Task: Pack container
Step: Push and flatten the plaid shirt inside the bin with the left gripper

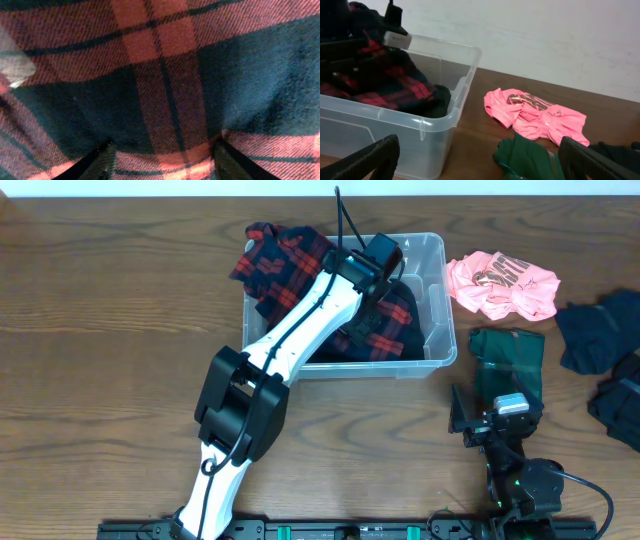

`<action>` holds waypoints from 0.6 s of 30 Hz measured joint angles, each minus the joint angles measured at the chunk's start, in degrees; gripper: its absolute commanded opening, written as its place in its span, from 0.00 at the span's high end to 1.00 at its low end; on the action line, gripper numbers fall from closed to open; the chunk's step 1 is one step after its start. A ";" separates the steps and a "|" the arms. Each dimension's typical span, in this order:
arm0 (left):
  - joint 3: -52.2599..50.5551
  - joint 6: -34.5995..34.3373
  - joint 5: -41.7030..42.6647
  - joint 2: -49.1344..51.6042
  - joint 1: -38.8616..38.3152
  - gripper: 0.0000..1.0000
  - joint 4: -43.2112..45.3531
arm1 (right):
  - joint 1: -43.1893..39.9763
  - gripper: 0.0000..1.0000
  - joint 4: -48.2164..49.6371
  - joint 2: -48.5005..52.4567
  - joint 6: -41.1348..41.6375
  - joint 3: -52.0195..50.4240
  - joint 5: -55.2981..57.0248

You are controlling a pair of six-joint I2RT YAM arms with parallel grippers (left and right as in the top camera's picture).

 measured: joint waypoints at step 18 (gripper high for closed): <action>2.29 -6.67 0.76 0.17 0.11 0.94 3.30 | 0.00 0.01 -0.02 0.00 0.00 0.00 -0.02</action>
